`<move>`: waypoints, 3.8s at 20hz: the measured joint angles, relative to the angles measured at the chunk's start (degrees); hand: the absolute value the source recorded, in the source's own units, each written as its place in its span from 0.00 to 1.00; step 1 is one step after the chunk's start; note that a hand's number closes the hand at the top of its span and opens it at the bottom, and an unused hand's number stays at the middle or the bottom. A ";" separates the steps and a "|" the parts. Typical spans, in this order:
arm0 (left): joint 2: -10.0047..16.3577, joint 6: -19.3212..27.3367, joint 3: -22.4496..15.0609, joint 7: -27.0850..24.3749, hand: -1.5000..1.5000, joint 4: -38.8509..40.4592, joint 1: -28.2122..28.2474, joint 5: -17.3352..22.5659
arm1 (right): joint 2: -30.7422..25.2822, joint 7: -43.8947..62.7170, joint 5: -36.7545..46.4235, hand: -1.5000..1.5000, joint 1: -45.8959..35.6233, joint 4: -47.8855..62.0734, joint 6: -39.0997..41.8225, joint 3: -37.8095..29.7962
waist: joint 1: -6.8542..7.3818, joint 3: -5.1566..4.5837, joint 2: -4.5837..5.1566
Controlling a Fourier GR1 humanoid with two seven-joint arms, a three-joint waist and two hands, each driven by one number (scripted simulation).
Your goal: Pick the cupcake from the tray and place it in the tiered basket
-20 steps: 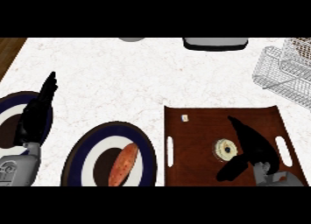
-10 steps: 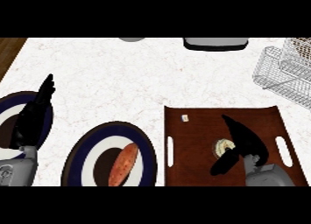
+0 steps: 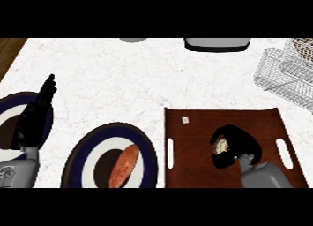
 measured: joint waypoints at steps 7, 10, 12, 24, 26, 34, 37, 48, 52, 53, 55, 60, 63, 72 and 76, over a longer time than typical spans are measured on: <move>-0.30 -0.82 0.84 -0.56 0.50 -0.27 0.80 -0.08 | 2.09 -2.22 0.65 1.00 2.31 -1.77 -1.57 -1.90 | -0.23 0.09 0.02; -0.26 -0.97 1.30 -1.33 0.50 1.79 -0.77 -0.05 | 5.58 0.26 2.35 1.00 -4.55 3.29 -4.87 -4.31 | 0.24 0.23 0.31; -0.55 -1.01 0.90 -1.60 0.50 2.11 -1.57 -0.23 | 7.18 1.84 4.98 1.00 -10.26 8.49 -8.97 -6.41 | 1.13 0.29 0.64; -0.63 -1.99 0.40 -1.51 0.50 2.45 -2.60 -0.13 | 7.89 4.66 19.27 1.00 -37.14 26.68 -35.39 -16.29 | 2.76 0.35 1.05; -0.79 -1.77 0.28 -1.48 0.50 2.36 -2.60 -0.37 | 6.81 4.93 22.72 1.00 -40.25 28.08 -38.93 -16.53 | 2.52 0.32 0.95; -0.31 -2.14 0.92 0.02 0.50 0.52 -1.21 -0.16 | 1.01 6.63 31.78 1.00 -51.31 32.89 -42.39 -18.45 | 1.22 0.30 0.47; -0.49 -2.18 1.11 -0.28 0.50 0.17 -0.35 -0.03 | -2.03 6.85 33.51 1.00 -54.16 35.19 -39.97 -19.02 | 0.91 0.30 0.39; -1.11 -1.89 1.12 0.45 0.50 -1.70 0.54 -0.87 | -10.59 -3.48 28.63 1.00 -57.41 41.13 -35.34 -25.20 | 0.62 0.32 0.40; -1.44 -1.66 1.14 -0.78 0.50 -0.31 0.19 -1.23 | -14.00 -6.73 30.73 1.00 -57.57 46.75 -35.79 -25.04 | 0.84 0.32 0.62; -1.63 -1.63 1.03 -0.92 0.50 -0.26 0.27 -1.26 | -15.16 -7.04 31.52 1.00 -57.64 47.95 -35.44 -24.84 | 0.88 0.32 0.64; -1.50 -2.04 0.99 -0.64 0.50 -0.19 -0.49 -1.12 | -17.24 -7.03 33.88 1.00 -58.24 50.82 -34.84 -23.88 | 1.12 0.32 0.77; -1.54 -2.02 1.03 0.40 0.50 -0.57 -1.44 -1.28 | -21.88 -8.28 37.93 1.00 -58.27 57.17 -35.06 -22.78 | 1.34 0.34 0.84; -1.19 -2.33 1.73 0.13 0.50 0.81 -2.54 -0.98 | -23.55 -10.25 38.70 1.00 -58.16 60.33 -36.12 -23.22 | 1.28 0.34 0.84; -1.08 -2.73 2.05 0.35 0.50 0.45 -2.01 -1.17 | -27.39 -22.05 34.14 1.00 -56.10 65.67 -36.45 -28.17 | 1.24 0.38 0.81; -1.64 -2.52 1.94 -0.18 0.50 -0.12 -1.30 -1.21 | -28.10 -26.06 31.50 1.00 -54.74 68.04 -36.60 -30.82 | 1.39 0.37 0.82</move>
